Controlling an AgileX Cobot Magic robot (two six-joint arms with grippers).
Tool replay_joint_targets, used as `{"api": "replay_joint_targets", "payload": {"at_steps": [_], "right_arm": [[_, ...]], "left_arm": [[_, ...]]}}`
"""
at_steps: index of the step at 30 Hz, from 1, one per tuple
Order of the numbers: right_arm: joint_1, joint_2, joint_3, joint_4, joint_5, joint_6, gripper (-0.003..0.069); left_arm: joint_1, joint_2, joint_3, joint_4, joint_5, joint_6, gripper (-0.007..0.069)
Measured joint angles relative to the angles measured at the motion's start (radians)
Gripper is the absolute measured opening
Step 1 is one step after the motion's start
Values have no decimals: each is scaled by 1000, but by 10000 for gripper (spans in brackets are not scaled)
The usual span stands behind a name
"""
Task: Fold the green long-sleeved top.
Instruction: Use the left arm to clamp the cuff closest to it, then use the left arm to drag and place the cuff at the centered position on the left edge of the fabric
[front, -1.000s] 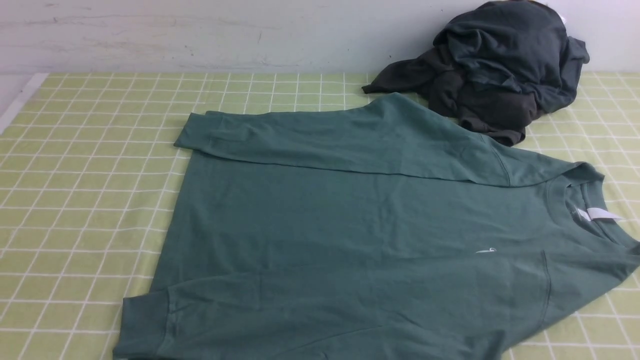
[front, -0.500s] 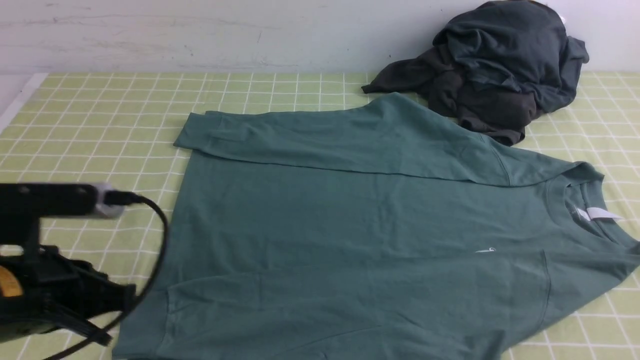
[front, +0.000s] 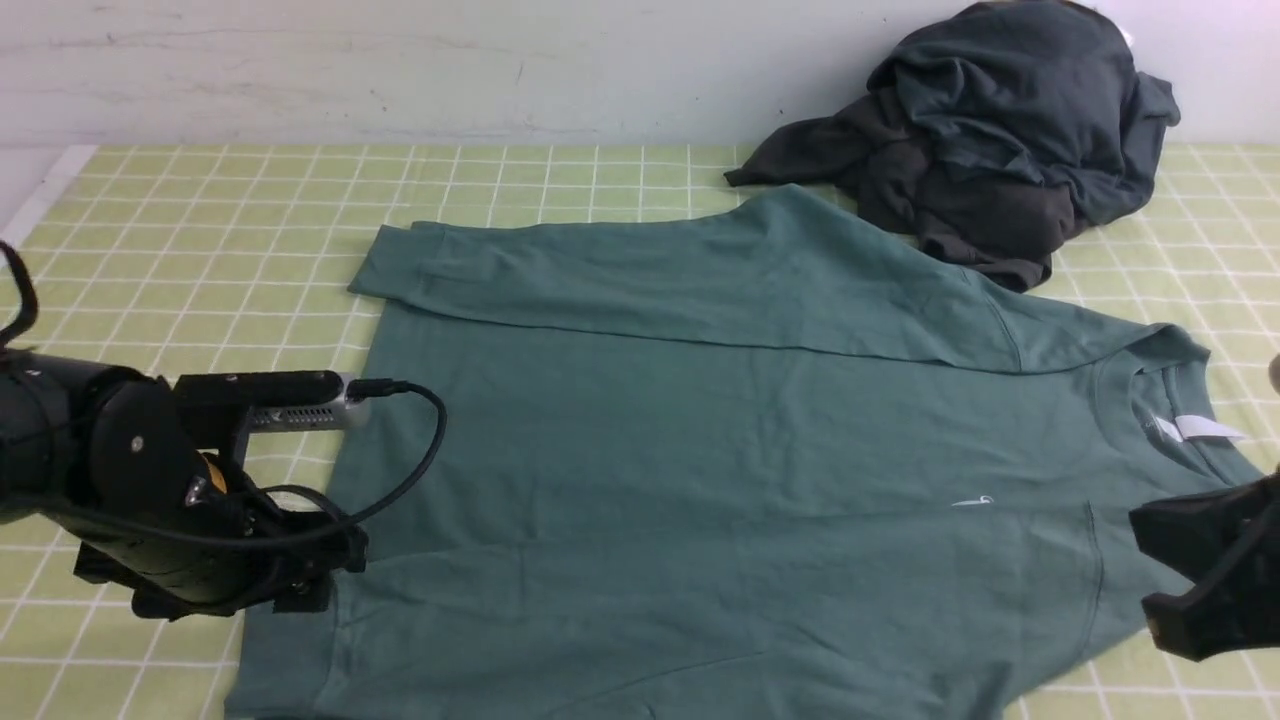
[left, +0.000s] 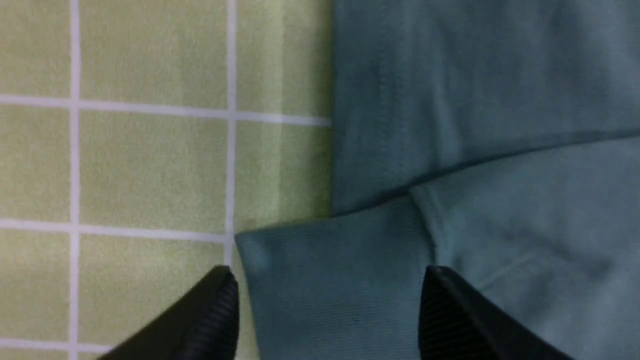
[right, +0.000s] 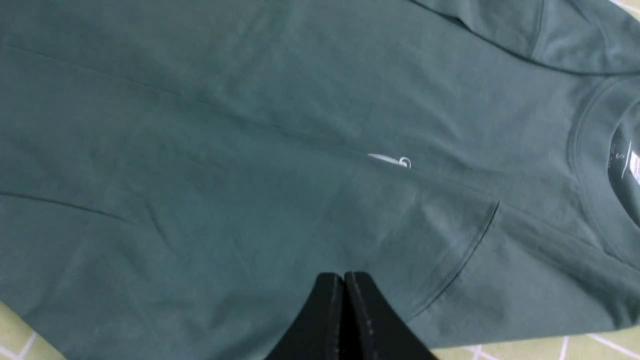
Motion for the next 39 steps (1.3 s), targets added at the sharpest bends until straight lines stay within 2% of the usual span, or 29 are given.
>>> {"api": "replay_joint_targets", "payload": {"at_steps": [2,6,9,10,12,14,22,27,32,39], "right_arm": [[0,0,0,0,-5,0,-8],[0,0,0,13,-8,0,-8],[0,0,0,23,-12,0,-8],[0,0,0,23,-12,0,-8],[0,0,0,24,-12,0,-8],[0,0,0,24,-12,0,-8],[0,0,0,17,-12,-2,-8],[0,0,0,-18,-13,-2,-8],[0,0,0,-25,-18,-2,-8],[0,0,0,-29,-23,-2,-8]], "left_arm": [[9,29,-14,0,20,-21,415],[14,62,-34,0,40,-36,309],[14,62,-38,0,40,-39,161],[14,62,-37,0,40,-39,161],[11,62,-50,0,42,-23,52],[-5,55,-68,0,43,1,19],[-145,-101,-226,10,24,86,-3],[-198,-167,-381,18,-64,98,-3],[-178,-143,-423,56,-130,96,-3],[-25,95,-443,69,-137,88,-3]]}}
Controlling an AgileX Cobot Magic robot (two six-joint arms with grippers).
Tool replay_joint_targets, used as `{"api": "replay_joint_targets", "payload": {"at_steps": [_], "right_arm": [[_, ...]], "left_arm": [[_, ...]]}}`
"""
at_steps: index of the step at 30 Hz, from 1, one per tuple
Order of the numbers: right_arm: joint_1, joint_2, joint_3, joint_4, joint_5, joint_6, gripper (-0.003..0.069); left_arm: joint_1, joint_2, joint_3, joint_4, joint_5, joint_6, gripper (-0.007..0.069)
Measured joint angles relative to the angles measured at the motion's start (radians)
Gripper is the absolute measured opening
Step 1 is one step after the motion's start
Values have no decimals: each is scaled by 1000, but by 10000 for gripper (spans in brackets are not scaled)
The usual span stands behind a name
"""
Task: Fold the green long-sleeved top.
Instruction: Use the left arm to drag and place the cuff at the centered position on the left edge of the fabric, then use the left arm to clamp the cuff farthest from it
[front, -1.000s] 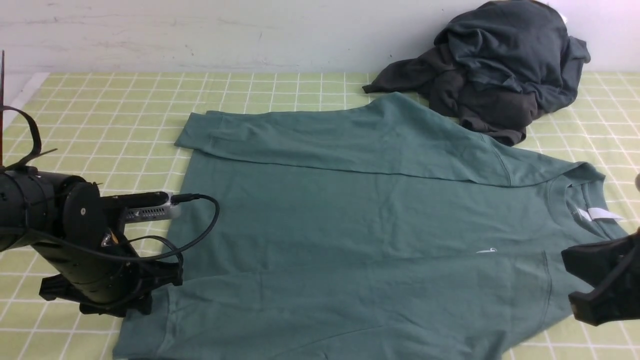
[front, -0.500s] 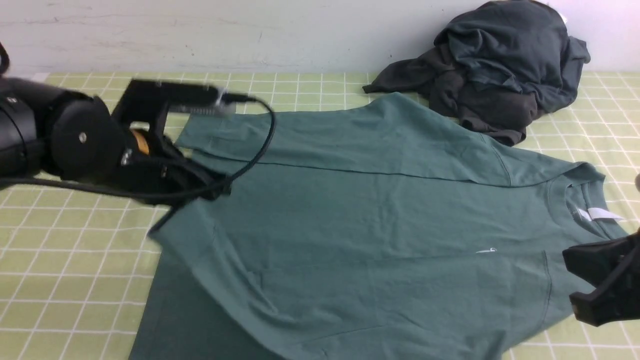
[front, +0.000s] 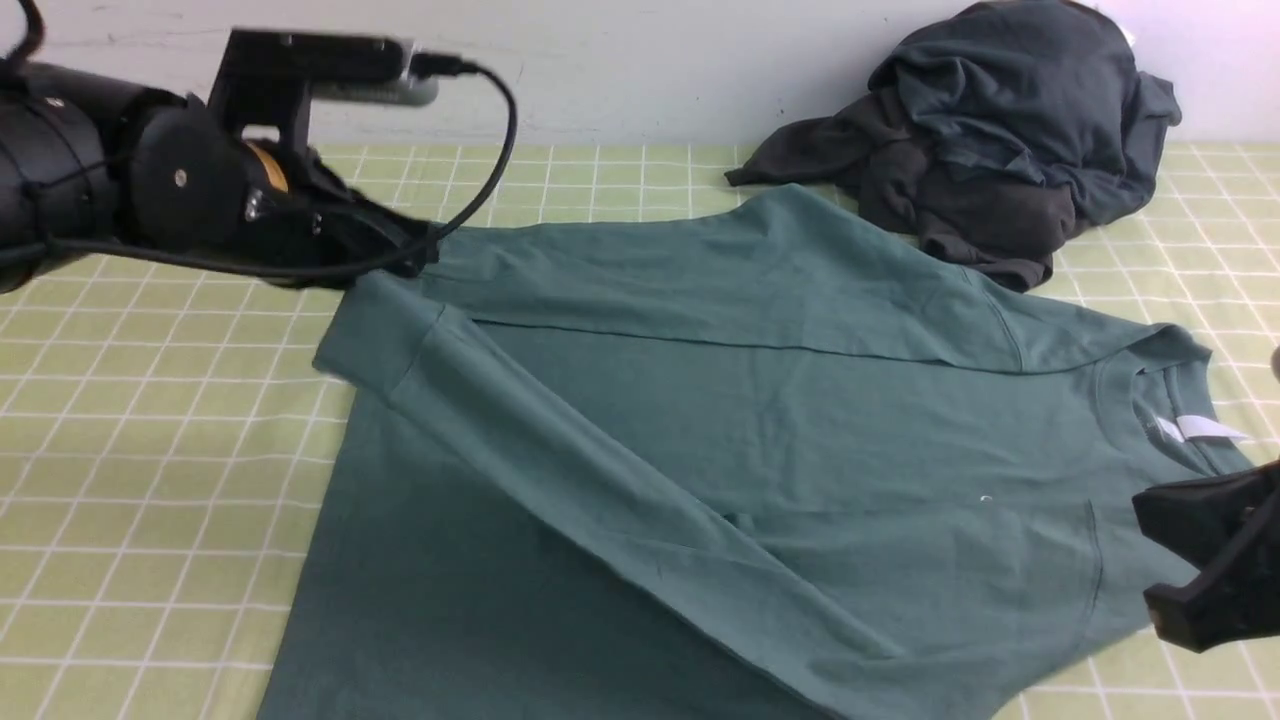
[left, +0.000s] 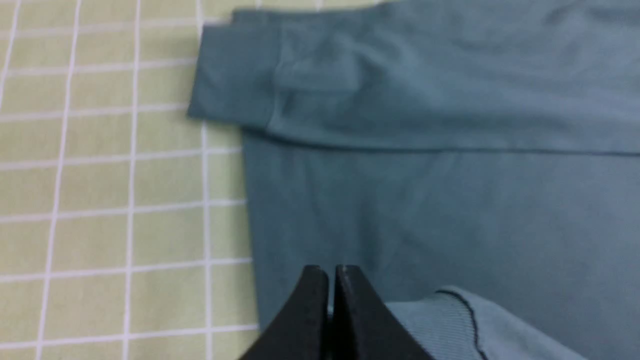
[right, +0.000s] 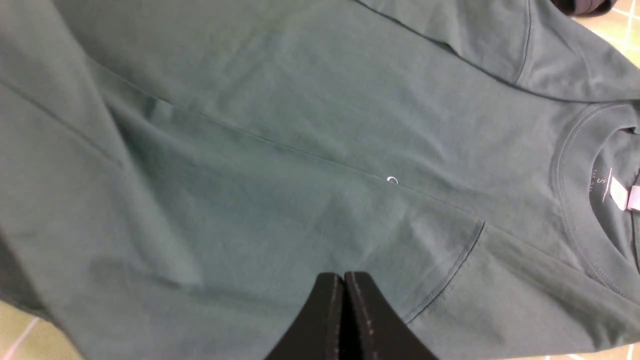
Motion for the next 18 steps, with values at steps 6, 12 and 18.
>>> {"api": "replay_joint_targets", "payload": {"at_steps": [6,12,18], "right_arm": [[0,1,0,3,-26,0,-8],[0,141,-55,24,-66,70,15],[0,486,-258,-61,29,121,203]], "left_arm": [[53,196,-143,-30,139,0,-3],[51,264,-269,-69,371,27,-3],[51,265,-283,-95,412,108,22]]}}
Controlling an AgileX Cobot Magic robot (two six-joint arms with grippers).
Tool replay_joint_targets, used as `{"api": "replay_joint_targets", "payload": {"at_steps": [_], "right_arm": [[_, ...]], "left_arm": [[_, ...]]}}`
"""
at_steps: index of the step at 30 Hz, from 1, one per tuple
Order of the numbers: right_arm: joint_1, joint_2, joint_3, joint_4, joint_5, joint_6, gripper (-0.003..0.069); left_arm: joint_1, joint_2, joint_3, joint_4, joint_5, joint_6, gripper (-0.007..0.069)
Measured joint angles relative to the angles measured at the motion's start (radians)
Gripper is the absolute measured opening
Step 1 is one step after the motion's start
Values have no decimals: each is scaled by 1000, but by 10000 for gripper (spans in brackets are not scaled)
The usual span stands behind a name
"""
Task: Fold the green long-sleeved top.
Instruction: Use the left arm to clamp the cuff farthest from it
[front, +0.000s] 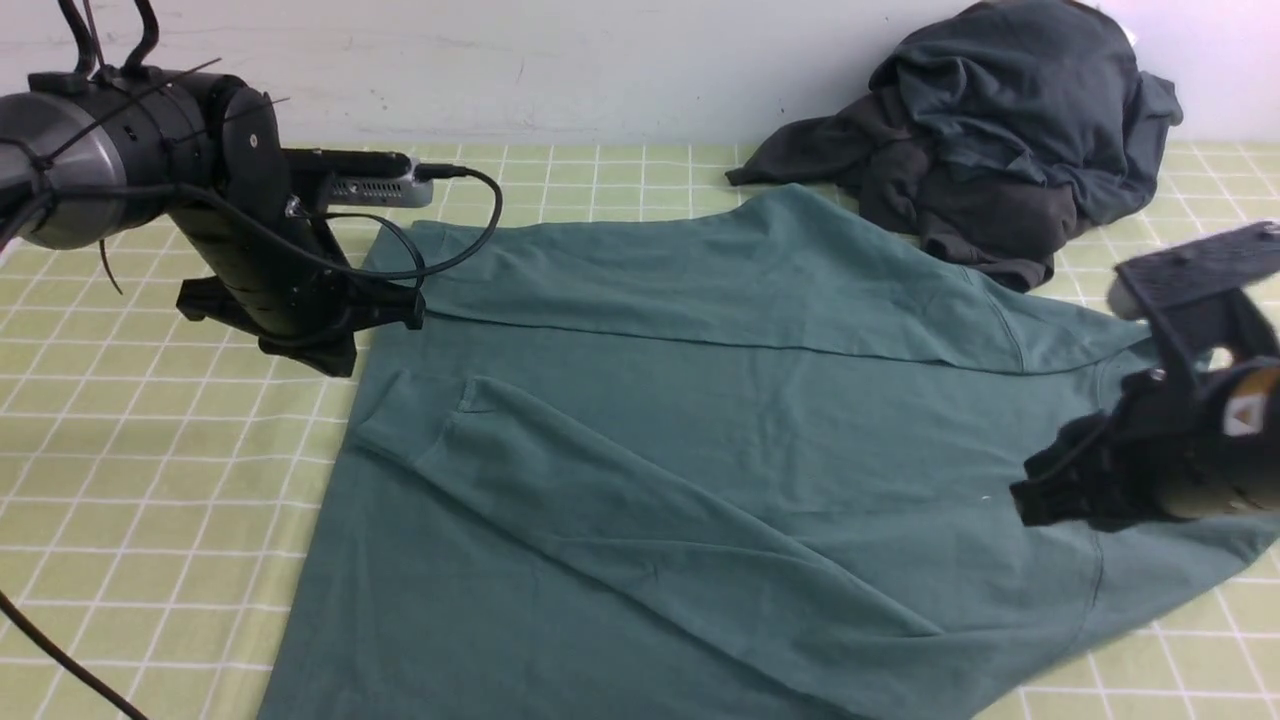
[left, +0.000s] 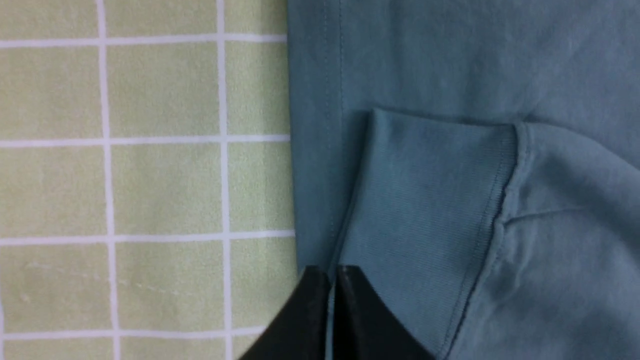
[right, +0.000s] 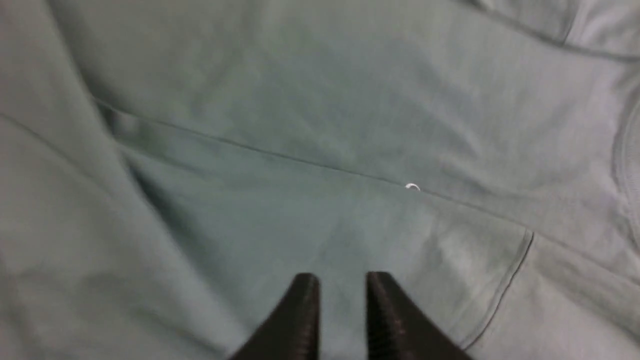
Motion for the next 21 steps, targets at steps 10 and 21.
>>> {"api": "replay_joint_targets", "payload": {"at_steps": [10,21], "right_arm": [[0,366,-194,-393,143,415,410],[-67,443,-195,-297,108,427,254]], "left_arm": [[0,5,0,-181,-4,175,274],[0,78,-1,-210,-141,187,336]]}}
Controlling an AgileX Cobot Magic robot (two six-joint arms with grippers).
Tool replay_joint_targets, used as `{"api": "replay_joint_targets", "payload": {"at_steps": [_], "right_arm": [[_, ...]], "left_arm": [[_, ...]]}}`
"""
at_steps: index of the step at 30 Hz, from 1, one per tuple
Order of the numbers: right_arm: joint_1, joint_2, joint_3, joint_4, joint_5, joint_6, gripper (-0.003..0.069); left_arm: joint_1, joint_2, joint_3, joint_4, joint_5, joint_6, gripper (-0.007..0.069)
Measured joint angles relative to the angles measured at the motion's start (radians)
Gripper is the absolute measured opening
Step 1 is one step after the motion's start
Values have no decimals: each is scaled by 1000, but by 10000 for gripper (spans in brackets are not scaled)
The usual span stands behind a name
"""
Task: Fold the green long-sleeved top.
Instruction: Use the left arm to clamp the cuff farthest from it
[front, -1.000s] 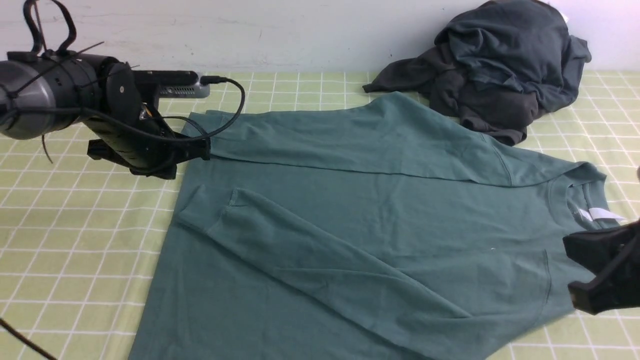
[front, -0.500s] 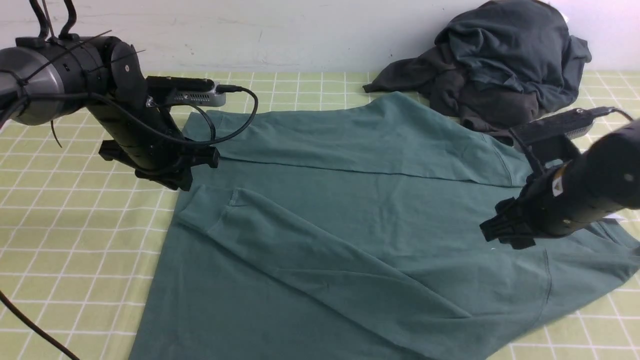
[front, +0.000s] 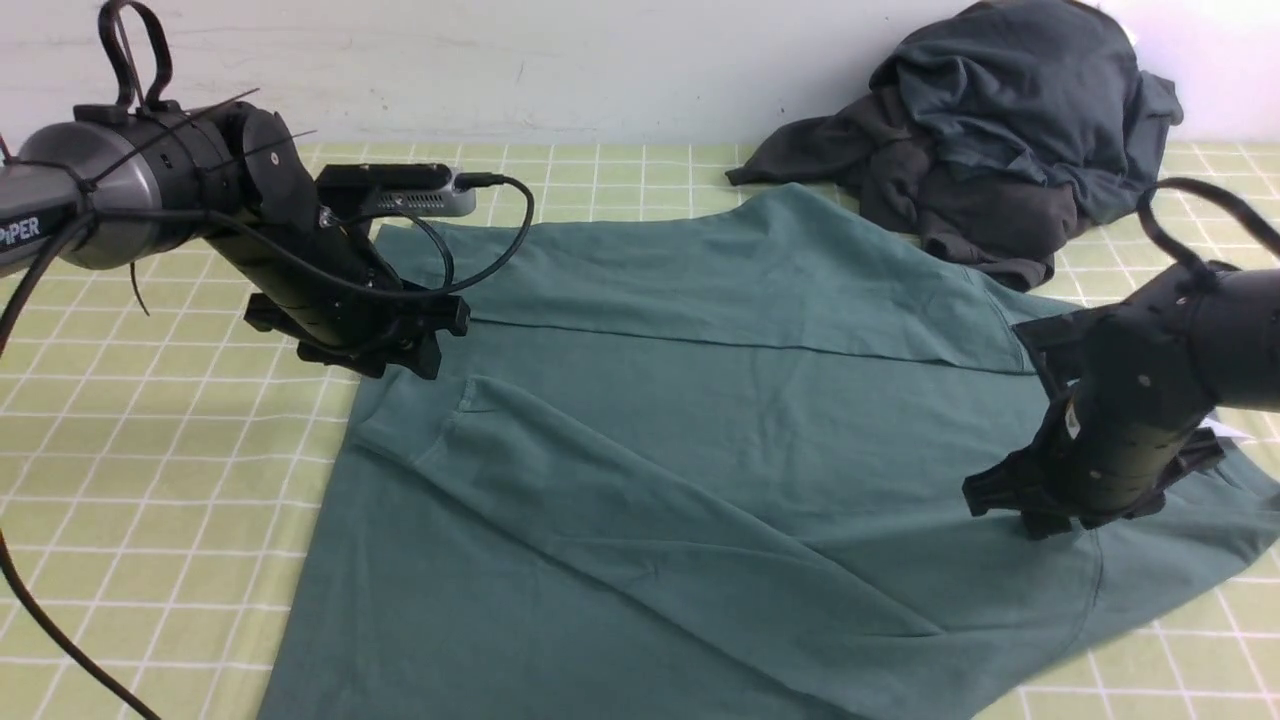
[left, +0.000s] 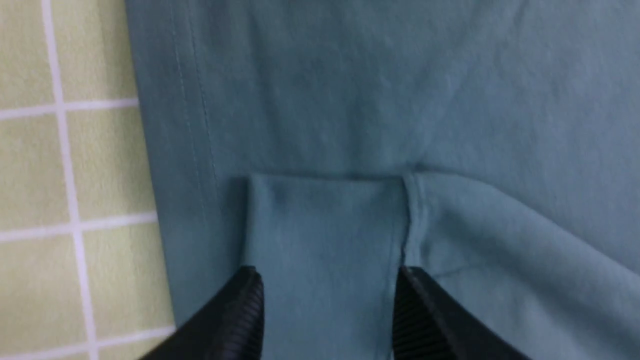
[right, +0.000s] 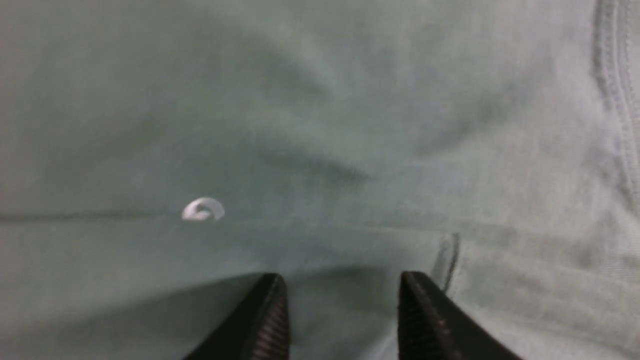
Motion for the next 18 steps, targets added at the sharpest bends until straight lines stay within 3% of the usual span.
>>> {"api": "replay_joint_targets", "payload": {"at_steps": [4,10,16,18], "right_arm": [[-51,0,0,79,-20,-68,139],[-80,1,-1,146,-19,-129,39],[-84,1,-1,151,-17,-125,101],[-84,1,-8,146,-11,-109,190]], "left_arm": [[0,34,-1,0,-45,19,336],[0,74,-1,-3,-44,26,336],[0,82,-6,-5,-45,36,336],[0,85,-7,-6,-45,41,336]]}}
